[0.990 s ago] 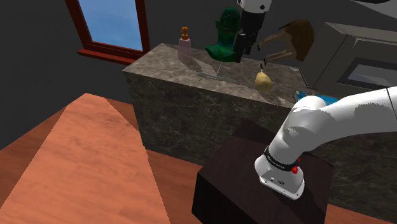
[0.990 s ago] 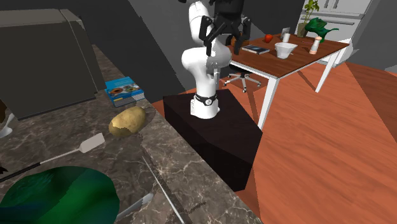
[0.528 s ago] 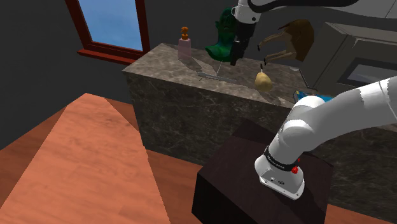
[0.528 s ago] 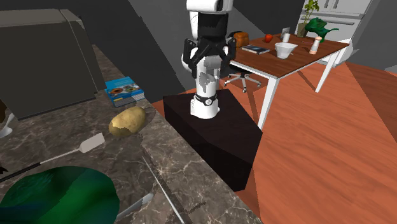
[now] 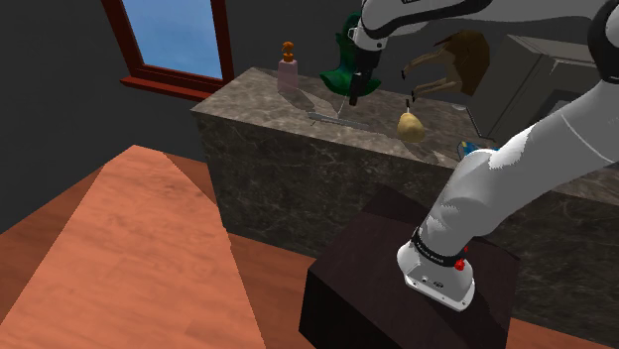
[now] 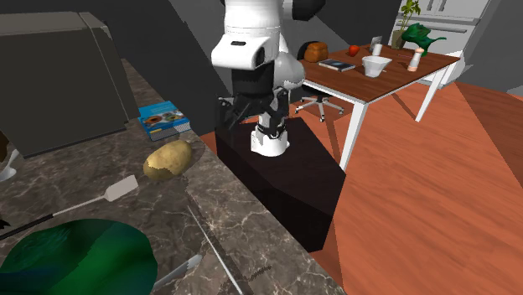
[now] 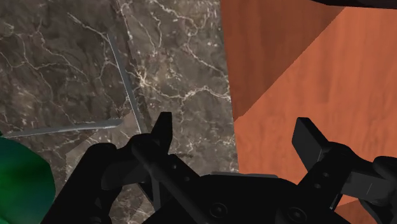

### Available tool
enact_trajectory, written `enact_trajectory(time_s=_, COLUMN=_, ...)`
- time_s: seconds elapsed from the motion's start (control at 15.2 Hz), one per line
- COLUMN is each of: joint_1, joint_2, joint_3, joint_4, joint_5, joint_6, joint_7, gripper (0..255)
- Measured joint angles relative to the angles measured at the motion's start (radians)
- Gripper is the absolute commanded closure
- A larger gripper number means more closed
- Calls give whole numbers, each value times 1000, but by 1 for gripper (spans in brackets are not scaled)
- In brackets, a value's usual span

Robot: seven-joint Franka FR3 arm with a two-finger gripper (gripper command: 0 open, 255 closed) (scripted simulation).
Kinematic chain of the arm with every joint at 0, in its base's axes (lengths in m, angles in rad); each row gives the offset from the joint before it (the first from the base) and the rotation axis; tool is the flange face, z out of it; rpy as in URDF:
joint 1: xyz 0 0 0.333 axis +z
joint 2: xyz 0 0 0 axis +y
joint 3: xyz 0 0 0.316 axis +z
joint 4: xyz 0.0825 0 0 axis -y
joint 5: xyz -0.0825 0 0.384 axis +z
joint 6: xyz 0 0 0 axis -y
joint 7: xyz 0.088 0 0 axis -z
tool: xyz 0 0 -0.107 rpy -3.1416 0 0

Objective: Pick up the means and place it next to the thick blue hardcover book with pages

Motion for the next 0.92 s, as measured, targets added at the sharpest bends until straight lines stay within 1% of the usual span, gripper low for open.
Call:
enact_trajectory(time_s=0.2, joint_1=12, joint_2=105, joint_3=-48, joint_4=41, joint_5=28, joint_6=68, joint_7=-82, gripper=0)
enact_trajectory(time_s=0.4, joint_1=24, joint_2=221, joint_3=-89, joint_4=87, joint_5=76, joint_6=135, joint_7=-168, gripper=0)
enact_trajectory(time_s=0.66, joint_1=19, joint_2=399, joint_3=-139, joint_4=197, joint_5=174, joint_6=190, joint_7=-318, gripper=0)
enact_trajectory(time_s=0.92, joint_1=-5, joint_2=563, joint_3=-146, joint_4=309, joint_5=280, joint_6=218, joint_7=-446, gripper=0)
